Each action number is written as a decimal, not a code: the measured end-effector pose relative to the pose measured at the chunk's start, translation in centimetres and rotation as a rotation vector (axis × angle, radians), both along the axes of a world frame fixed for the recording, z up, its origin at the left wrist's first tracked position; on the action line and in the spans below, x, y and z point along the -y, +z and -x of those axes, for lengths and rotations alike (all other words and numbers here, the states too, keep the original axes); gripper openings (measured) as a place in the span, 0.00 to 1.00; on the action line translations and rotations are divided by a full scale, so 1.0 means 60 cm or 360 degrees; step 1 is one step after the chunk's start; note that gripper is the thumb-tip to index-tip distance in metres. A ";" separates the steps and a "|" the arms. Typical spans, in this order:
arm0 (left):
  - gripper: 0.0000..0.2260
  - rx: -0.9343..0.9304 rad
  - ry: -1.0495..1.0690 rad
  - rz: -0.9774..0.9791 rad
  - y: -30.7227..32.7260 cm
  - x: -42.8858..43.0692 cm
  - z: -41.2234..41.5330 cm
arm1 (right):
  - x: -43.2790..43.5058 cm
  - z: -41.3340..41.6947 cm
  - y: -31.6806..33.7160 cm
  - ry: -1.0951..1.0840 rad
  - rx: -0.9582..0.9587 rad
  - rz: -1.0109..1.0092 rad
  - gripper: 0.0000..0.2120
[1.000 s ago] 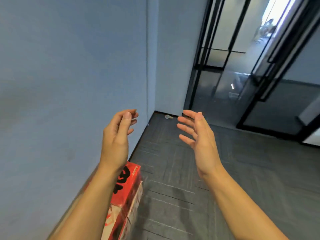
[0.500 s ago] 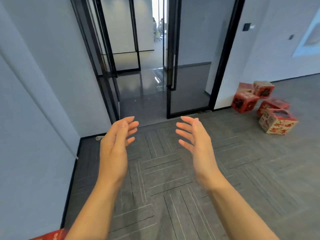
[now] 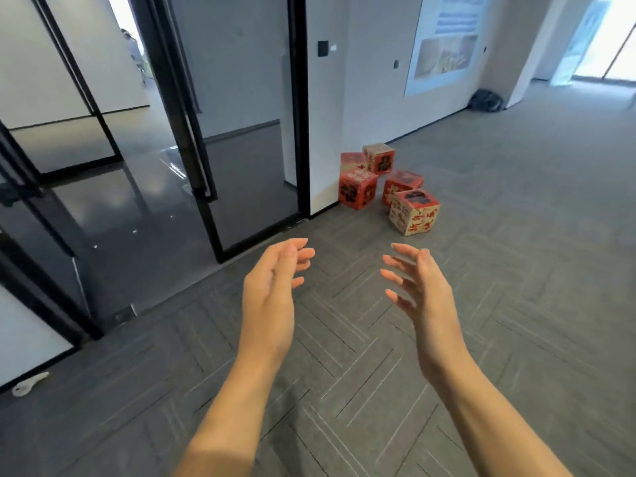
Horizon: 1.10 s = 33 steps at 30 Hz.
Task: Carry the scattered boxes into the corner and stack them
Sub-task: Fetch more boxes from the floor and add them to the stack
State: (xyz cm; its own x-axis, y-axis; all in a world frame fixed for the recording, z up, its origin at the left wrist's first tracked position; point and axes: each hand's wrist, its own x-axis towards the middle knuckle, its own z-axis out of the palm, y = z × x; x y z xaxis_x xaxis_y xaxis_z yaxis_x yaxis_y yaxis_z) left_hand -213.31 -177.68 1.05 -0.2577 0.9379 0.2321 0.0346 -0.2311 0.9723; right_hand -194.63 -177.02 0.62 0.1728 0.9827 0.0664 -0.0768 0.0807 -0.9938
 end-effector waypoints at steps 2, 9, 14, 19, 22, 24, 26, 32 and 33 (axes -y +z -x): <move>0.15 0.0025 -0.0076 -0.0001 0.008 -0.079 -0.007 | -0.056 -0.015 0.008 -0.0118 0.0013 0.0015 0.27; 0.16 0.0003 -0.0373 -0.0035 0.039 -0.320 -0.086 | -0.220 -0.097 0.024 -0.0430 0.0013 -0.0004 0.27; 0.20 0.0006 -0.0474 0.0003 0.024 -0.480 -0.176 | -0.345 -0.189 0.001 -0.0583 -0.0029 0.0027 0.29; 0.21 -0.0041 -0.0518 0.0056 -0.008 -0.644 -0.288 | -0.506 -0.298 -0.033 -0.0618 -0.0063 0.0024 0.34; 0.19 -0.0039 -0.0472 0.0092 -0.015 -0.747 -0.346 | -0.619 -0.365 -0.034 -0.0580 -0.0082 0.0070 0.29; 0.20 -0.0033 -0.0424 0.0107 -0.008 -0.816 -0.383 | -0.691 -0.411 -0.024 -0.0571 -0.0080 0.0061 0.29; 0.20 -0.0044 -0.0394 0.0114 -0.001 -0.882 -0.422 | -0.755 -0.453 -0.011 -0.0565 -0.0082 0.0059 0.30; 0.17 -0.0024 -0.0411 0.0135 -0.008 -1.075 -0.538 | -0.934 -0.571 -0.014 -0.0612 -0.0064 0.0034 0.46; 0.18 -0.0035 -0.0418 0.0138 -0.016 -1.111 -0.555 | -0.970 -0.587 -0.019 -0.0601 -0.0059 0.0048 0.45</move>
